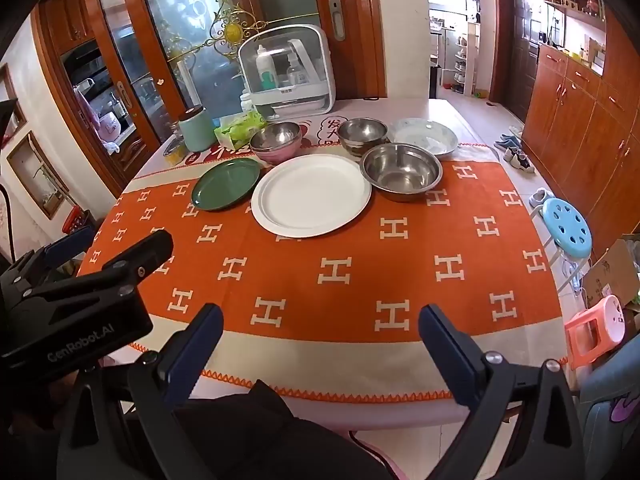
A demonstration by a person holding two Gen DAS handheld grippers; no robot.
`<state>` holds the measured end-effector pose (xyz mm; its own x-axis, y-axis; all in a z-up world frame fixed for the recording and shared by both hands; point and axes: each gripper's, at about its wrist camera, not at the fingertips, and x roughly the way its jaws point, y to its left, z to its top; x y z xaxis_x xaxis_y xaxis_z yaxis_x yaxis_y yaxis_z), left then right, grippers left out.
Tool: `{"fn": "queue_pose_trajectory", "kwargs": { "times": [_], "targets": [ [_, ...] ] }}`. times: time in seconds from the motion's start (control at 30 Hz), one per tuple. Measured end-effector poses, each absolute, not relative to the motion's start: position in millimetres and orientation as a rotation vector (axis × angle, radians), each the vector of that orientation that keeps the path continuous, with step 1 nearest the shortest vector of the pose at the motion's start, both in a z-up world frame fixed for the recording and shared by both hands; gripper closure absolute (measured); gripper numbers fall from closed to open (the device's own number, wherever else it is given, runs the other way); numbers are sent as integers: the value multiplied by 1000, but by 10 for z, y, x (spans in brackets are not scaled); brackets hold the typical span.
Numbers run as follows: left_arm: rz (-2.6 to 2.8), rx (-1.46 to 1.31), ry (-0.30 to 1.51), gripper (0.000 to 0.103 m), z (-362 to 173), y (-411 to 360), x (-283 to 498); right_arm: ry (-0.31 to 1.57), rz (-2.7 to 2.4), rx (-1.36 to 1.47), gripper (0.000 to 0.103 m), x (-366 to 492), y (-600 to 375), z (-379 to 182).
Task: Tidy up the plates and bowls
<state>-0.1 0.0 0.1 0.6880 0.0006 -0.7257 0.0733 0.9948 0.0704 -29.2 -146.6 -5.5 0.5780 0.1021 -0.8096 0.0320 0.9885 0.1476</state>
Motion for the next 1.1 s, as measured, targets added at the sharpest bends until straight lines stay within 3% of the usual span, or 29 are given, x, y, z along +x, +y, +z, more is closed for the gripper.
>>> {"fn": "queue_pose_trajectory", "kwargs": {
  "times": [1.1],
  "targets": [
    [-35,91,803,2,74,13,17,950,41,155,4,-288,-1505,-55]
  ]
}}
